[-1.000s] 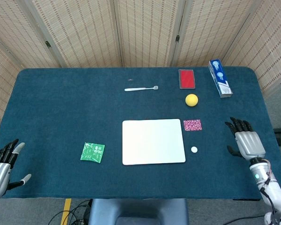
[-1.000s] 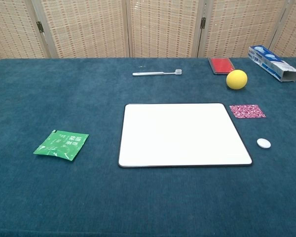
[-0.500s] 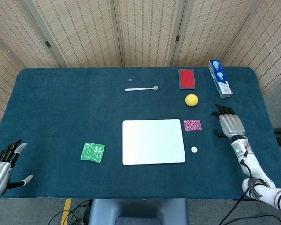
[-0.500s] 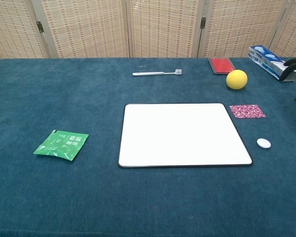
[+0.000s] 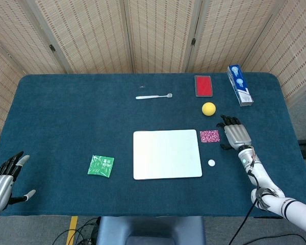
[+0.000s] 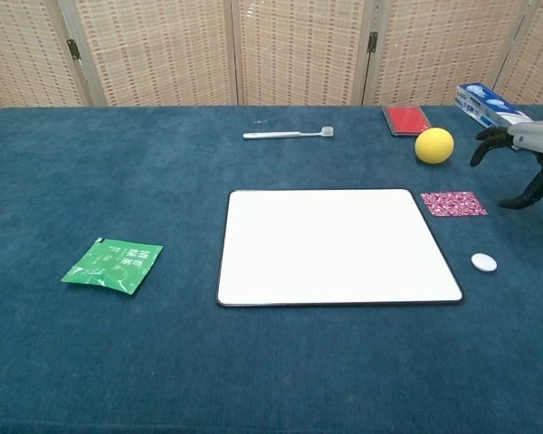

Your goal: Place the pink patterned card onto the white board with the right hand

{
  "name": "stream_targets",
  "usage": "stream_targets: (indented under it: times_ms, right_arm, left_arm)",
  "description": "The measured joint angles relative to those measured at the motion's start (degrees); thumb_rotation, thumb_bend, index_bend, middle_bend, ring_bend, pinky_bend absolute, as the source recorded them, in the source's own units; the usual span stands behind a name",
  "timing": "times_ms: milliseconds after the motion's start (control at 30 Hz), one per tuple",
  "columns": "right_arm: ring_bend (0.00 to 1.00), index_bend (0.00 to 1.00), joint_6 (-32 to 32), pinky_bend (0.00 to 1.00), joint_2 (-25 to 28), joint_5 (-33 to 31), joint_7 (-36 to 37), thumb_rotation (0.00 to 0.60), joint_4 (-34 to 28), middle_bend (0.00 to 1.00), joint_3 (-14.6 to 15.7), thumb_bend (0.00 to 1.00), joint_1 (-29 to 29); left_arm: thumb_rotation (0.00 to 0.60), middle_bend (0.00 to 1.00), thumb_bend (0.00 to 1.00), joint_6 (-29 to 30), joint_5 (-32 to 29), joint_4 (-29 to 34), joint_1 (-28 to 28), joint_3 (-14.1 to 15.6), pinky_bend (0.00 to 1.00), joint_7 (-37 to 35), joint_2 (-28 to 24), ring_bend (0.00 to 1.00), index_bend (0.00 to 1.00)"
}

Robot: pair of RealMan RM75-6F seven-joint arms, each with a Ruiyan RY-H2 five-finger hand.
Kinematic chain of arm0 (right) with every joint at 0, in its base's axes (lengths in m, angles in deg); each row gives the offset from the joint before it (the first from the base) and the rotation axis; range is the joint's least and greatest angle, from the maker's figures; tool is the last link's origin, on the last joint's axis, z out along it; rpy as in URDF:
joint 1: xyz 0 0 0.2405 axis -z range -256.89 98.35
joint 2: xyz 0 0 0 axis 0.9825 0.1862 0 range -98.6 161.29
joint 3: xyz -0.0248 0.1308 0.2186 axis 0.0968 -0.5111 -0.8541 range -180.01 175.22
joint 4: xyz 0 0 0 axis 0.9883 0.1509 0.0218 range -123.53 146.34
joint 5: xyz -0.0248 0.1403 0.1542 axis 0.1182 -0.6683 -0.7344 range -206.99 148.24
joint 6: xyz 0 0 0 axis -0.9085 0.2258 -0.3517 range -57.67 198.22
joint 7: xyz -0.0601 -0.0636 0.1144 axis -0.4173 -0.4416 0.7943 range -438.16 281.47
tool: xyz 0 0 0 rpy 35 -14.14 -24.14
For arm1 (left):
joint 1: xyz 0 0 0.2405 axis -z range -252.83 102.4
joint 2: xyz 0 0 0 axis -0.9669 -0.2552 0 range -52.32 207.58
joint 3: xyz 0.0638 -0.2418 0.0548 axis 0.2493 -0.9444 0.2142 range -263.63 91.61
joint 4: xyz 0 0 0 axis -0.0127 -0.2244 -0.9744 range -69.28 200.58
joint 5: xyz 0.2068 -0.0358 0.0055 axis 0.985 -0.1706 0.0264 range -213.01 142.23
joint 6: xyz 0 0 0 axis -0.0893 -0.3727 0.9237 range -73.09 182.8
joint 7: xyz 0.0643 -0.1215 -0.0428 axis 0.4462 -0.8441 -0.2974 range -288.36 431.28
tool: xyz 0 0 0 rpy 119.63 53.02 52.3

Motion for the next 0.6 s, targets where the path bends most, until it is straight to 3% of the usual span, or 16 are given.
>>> stream_targets:
  times_ms: [600]
  right_arm:
    - [0.0,0.26,3.54,0.0,-6.53,-9.45,-9.3,0.6,6.04,0.0,0.68,0.17,-4.97]
  left_arm:
    - [0.6,0.0,0.21,0.52,1.19,-0.53,-0.07,0.4,0.15,-3.85,-0.95,0.0,0.0]
